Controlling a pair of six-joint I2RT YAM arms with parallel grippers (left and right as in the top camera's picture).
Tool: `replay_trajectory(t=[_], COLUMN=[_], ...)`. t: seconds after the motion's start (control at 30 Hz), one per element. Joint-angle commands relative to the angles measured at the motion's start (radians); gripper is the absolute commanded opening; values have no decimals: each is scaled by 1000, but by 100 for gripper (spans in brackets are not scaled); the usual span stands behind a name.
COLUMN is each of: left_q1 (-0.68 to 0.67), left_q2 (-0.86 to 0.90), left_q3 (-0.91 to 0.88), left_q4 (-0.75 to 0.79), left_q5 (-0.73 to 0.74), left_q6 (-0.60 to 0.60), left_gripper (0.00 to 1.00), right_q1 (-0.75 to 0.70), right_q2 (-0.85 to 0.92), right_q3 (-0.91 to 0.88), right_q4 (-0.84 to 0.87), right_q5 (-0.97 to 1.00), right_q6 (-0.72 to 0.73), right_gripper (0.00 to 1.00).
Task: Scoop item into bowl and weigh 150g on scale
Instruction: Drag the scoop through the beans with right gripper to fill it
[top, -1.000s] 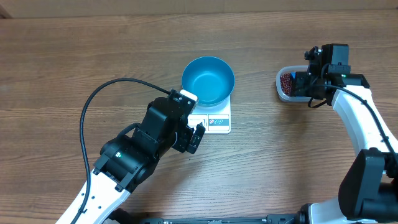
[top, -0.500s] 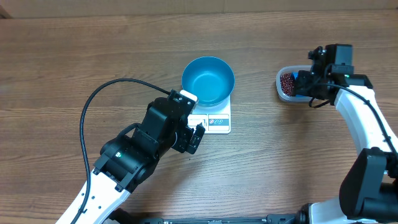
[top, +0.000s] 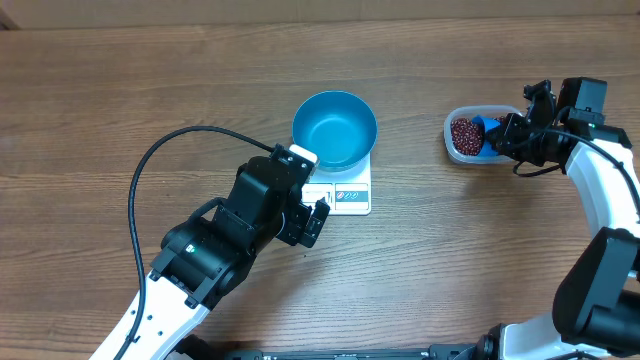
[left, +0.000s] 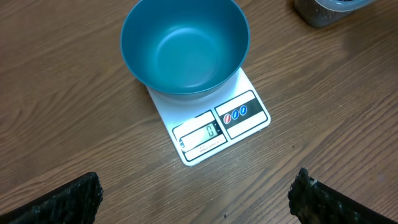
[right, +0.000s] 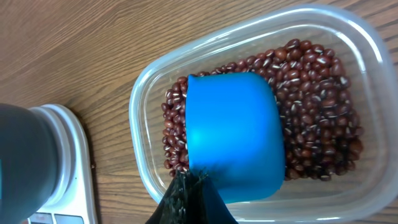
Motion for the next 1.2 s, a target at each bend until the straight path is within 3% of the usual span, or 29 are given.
replay_trajectory(t=[0.0, 0.77, 1.17], left_q1=[5, 5, 5], left_q2=[-11, -11, -11], left_q3=[-3, -3, -3], left_q4=[2, 1, 0], left_q5=[-10, -10, -10], left_q6=[15, 15, 15], left_gripper=[100, 100, 100], right_q1=[6, 4, -76], right_q2=[65, 90, 90], right_q3=[-12, -12, -12], right_q4=[-36, -40, -44], right_q5=[-61, -114, -200], right_q6=[19, 42, 34], right_gripper=[4, 4, 4])
